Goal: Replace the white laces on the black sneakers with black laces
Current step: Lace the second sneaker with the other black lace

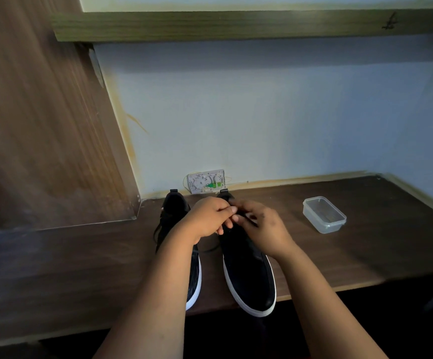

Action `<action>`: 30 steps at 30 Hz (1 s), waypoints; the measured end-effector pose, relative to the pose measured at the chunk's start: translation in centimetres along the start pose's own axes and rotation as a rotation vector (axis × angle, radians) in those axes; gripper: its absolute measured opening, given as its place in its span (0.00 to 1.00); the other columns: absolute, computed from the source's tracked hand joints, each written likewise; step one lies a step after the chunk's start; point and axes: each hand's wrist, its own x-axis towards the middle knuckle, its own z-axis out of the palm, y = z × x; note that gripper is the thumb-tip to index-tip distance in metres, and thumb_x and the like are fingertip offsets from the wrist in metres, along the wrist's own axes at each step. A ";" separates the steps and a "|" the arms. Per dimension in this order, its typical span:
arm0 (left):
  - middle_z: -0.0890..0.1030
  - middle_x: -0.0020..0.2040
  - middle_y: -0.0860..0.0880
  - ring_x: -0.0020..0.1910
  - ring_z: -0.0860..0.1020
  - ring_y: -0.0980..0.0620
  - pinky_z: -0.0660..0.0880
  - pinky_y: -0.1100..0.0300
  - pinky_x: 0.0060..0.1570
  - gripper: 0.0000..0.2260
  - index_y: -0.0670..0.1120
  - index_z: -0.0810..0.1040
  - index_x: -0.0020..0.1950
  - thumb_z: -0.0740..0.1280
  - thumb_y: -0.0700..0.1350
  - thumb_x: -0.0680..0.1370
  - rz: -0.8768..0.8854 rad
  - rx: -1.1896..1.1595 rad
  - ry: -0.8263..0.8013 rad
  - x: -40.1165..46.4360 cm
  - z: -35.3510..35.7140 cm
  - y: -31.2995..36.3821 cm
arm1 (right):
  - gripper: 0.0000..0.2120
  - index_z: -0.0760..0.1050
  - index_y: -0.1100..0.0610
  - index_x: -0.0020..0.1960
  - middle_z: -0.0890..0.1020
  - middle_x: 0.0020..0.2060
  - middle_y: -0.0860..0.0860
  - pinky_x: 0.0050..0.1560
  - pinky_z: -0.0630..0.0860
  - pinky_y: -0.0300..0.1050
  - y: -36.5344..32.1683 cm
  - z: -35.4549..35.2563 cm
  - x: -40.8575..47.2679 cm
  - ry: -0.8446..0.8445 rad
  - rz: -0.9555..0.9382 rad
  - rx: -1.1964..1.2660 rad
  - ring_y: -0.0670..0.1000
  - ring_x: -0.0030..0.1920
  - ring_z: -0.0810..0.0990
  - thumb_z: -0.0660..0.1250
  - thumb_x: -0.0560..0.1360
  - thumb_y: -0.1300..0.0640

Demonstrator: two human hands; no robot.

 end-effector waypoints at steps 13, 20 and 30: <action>0.73 0.37 0.48 0.32 0.70 0.52 0.59 0.61 0.24 0.18 0.44 0.70 0.41 0.67 0.58 0.75 -0.216 0.408 0.431 2.0 4.1 -2.2 | 0.06 0.84 0.51 0.50 0.84 0.44 0.44 0.42 0.69 0.23 3.2 1.2 -0.1 0.191 0.267 0.029 0.35 0.43 0.78 0.71 0.75 0.58; 0.78 0.37 0.39 0.36 0.79 0.44 0.81 0.55 0.40 0.06 0.36 0.78 0.39 0.66 0.33 0.76 -0.280 -0.258 0.304 2.9 2.8 -3.3 | 0.06 0.84 0.55 0.48 0.85 0.42 0.47 0.46 0.76 0.32 2.7 2.2 1.0 0.156 0.166 -0.125 0.43 0.42 0.81 0.71 0.73 0.63; 0.78 0.41 0.40 0.41 0.79 0.48 0.78 0.59 0.44 0.07 0.32 0.77 0.55 0.67 0.32 0.77 -0.339 -0.496 0.291 2.3 3.1 -3.1 | 0.07 0.82 0.52 0.45 0.84 0.40 0.49 0.45 0.77 0.48 3.3 3.0 1.4 0.037 0.033 -0.284 0.51 0.43 0.80 0.69 0.72 0.62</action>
